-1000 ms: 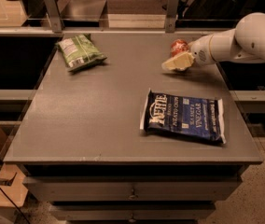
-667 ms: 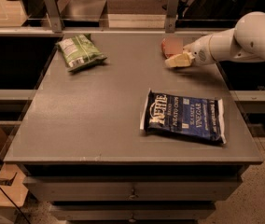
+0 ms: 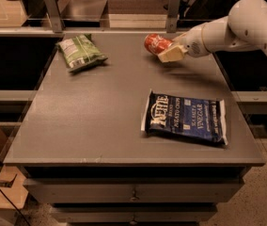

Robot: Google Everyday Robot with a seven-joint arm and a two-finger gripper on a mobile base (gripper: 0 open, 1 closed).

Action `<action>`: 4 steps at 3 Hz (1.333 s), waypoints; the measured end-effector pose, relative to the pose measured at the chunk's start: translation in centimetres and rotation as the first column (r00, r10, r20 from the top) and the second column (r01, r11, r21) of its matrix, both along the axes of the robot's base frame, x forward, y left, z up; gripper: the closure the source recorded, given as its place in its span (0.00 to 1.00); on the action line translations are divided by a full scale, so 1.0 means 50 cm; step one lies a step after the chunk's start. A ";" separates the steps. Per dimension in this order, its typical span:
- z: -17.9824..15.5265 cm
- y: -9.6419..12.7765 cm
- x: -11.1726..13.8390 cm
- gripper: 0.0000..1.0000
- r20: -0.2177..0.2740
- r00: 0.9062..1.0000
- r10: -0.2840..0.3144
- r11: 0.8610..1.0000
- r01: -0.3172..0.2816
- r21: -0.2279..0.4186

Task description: Move coke can near green jalapeno chip bag

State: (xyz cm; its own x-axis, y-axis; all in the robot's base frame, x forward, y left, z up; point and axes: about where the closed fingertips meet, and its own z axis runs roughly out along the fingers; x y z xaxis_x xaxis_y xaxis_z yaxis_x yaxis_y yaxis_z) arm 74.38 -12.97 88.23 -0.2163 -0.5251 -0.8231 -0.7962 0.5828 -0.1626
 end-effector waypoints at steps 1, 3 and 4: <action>0.061 0.117 -0.026 1.00 0.053 0.985 0.166 0.986 -0.164 -0.032; 0.106 0.363 -0.102 0.82 0.072 0.872 0.485 0.874 -0.481 -0.062; 0.063 0.421 -0.122 0.59 0.012 0.837 0.547 0.836 -0.546 -0.043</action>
Offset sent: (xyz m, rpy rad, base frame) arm -0.0632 0.2046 0.0906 -0.0433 -0.1703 0.6067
